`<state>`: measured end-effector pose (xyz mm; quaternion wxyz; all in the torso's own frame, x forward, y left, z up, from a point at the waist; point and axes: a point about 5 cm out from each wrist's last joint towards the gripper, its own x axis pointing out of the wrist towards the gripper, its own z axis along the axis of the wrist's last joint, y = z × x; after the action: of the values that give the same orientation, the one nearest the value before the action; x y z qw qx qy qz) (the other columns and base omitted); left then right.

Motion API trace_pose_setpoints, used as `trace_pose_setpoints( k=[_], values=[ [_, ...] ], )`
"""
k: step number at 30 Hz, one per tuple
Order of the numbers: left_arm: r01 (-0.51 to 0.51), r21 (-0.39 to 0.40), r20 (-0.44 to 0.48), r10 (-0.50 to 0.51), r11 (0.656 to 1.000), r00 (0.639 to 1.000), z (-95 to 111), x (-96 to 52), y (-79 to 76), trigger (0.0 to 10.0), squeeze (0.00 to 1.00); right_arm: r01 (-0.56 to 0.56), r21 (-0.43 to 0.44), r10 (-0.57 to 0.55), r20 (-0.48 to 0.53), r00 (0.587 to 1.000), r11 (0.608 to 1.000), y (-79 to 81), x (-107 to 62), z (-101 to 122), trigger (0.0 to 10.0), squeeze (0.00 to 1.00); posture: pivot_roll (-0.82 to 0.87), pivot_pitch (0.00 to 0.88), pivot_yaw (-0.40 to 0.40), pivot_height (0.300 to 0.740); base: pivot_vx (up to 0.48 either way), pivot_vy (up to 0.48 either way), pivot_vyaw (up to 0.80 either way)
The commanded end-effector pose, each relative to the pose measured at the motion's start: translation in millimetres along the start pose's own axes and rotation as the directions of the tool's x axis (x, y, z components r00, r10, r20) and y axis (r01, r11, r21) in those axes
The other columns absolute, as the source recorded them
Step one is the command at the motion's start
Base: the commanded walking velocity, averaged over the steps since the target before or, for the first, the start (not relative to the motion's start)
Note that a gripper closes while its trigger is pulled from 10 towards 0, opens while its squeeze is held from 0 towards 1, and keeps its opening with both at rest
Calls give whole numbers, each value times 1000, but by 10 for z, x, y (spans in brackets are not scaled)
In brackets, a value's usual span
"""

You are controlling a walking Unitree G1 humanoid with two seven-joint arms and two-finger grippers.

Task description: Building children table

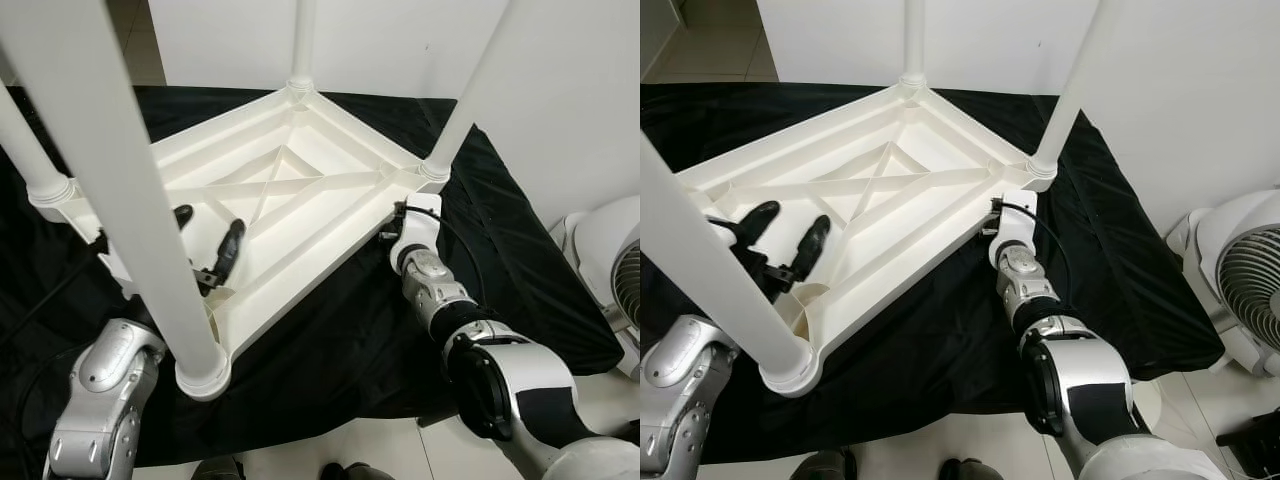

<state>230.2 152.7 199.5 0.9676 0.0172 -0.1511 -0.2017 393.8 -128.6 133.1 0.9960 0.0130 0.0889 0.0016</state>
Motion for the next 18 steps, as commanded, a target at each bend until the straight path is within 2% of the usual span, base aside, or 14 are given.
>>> trace_pose_setpoints(
  k=[1, 3, 10, 18],
  values=[
    [107, -14, -10, -108, 994, 994, -3, -17, -129, 10000, 0, -44, -7, 44, 9, 999, 999, 69, 9, 37, 10000, 0, 283, 130, -77, 740, 0, 0, 0],
    [138, -19, -20, -138, 990, 990, -5, -43, -195, 10000, 0, -88, -3, 88, 16, 996, 996, 142, 12, 62, 10000, 0, 282, 132, -83, 740, 0, 0, 0],
    [158, -36, -34, -160, 987, 987, 5, -67, -282, 10000, 0, -161, -9, 161, 19, 987, 987, 263, 14, 102, 10000, 0, 282, 135, -89, 740, 0, 0, 0],
    [144, -45, -25, -145, 989, 989, 44, -39, -293, 10000, 0, -243, 5, 242, 55, 969, 970, 368, 16, 194, 10000, 0, 280, 137, -89, 740, 0, 0, 0]
  ],
)
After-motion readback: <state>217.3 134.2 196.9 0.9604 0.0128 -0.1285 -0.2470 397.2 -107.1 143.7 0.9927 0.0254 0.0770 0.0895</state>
